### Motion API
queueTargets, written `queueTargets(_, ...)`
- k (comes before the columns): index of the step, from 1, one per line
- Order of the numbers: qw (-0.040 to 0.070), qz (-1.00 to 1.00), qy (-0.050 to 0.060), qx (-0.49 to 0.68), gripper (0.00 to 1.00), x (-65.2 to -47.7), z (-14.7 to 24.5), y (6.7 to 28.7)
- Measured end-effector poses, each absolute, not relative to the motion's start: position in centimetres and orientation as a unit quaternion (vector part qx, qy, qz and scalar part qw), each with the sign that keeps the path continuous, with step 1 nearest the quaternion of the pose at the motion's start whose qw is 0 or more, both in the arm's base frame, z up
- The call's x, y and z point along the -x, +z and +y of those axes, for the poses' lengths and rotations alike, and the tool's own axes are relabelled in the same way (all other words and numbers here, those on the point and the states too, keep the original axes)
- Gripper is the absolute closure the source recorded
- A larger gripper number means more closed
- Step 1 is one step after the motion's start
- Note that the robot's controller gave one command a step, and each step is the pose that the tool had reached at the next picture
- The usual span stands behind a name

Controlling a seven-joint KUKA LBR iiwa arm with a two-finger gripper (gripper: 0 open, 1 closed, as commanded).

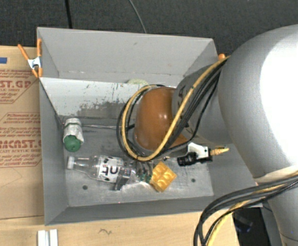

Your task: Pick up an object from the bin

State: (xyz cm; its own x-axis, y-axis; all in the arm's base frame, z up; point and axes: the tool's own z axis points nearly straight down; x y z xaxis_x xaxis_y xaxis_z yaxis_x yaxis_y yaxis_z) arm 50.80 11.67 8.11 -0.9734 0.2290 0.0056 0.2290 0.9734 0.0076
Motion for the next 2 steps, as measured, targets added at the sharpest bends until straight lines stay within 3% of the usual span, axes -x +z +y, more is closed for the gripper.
queueTargets(1, 0.004, -0.993, 0.001, 0.116, 1.0, -50.3, 11.7, 11.7)
queueTargets(2, 0.002, -0.993, 0.0, 0.121, 1.0, -51.0, 9.7, 17.9)
